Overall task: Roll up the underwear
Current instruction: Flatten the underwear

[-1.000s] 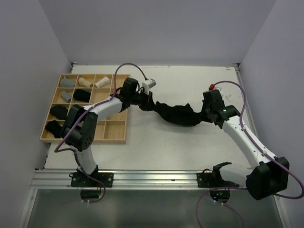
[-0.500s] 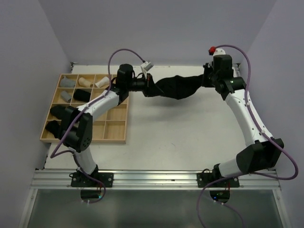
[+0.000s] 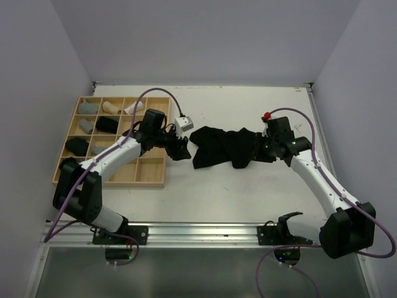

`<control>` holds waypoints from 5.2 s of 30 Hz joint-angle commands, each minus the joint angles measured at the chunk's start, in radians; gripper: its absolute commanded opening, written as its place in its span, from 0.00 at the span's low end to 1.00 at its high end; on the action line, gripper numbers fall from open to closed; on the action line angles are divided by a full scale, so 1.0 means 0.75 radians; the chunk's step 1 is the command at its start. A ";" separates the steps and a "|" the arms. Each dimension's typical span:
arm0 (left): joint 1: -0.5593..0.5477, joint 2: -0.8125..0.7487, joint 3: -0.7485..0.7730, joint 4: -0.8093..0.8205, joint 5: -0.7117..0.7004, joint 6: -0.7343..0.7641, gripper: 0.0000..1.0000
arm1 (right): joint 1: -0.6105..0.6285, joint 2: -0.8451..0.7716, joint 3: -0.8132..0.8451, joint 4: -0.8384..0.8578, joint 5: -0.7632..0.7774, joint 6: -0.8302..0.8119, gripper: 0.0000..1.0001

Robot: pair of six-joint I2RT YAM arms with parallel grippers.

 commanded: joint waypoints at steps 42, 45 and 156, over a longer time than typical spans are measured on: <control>-0.509 0.120 0.171 0.191 -0.868 0.597 0.00 | -0.024 0.132 -0.302 0.496 0.296 0.231 0.57; -0.388 0.152 0.303 0.017 -0.739 0.500 0.00 | -0.024 0.082 -0.289 0.479 0.276 0.176 0.57; 0.130 0.379 0.564 0.061 -0.377 0.262 0.95 | 0.305 0.917 0.220 0.481 -0.143 -0.096 0.25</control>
